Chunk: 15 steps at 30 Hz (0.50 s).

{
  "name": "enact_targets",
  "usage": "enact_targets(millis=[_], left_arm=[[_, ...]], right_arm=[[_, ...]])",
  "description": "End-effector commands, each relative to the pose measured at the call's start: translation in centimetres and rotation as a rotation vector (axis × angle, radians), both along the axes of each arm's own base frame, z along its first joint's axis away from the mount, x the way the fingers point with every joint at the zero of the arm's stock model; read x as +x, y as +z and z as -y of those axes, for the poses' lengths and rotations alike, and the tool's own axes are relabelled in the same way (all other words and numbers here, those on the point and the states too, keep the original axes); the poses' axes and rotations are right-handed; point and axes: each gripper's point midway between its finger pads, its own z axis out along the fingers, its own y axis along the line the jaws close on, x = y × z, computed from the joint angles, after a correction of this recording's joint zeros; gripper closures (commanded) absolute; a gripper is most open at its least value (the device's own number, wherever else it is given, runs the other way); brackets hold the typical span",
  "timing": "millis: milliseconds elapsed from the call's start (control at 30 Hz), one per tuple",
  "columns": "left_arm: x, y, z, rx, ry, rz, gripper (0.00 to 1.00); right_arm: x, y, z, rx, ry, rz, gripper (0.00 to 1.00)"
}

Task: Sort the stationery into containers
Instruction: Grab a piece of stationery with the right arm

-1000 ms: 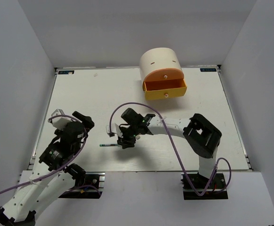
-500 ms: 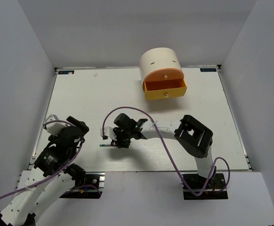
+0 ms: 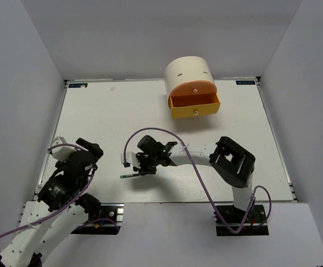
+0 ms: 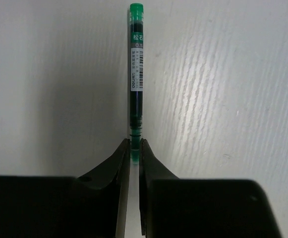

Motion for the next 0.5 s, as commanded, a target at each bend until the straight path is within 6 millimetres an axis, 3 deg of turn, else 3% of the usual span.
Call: enact_targets(millis=[0,133,467], left_arm=[[0.5,1.0,0.3,-0.032,0.005,0.036,0.00],[0.8,1.1,0.7,-0.041,-0.006,0.049,0.00],[1.4,0.8,1.4,-0.039,-0.029,0.046,0.00]], right_arm=[[-1.0,1.1,1.6,-0.008,-0.001,-0.049,0.96],[1.4,4.8,1.4,0.066,-0.066,-0.021,0.96],[5.0,8.9,2.4,0.143,-0.156,0.063,0.98]])
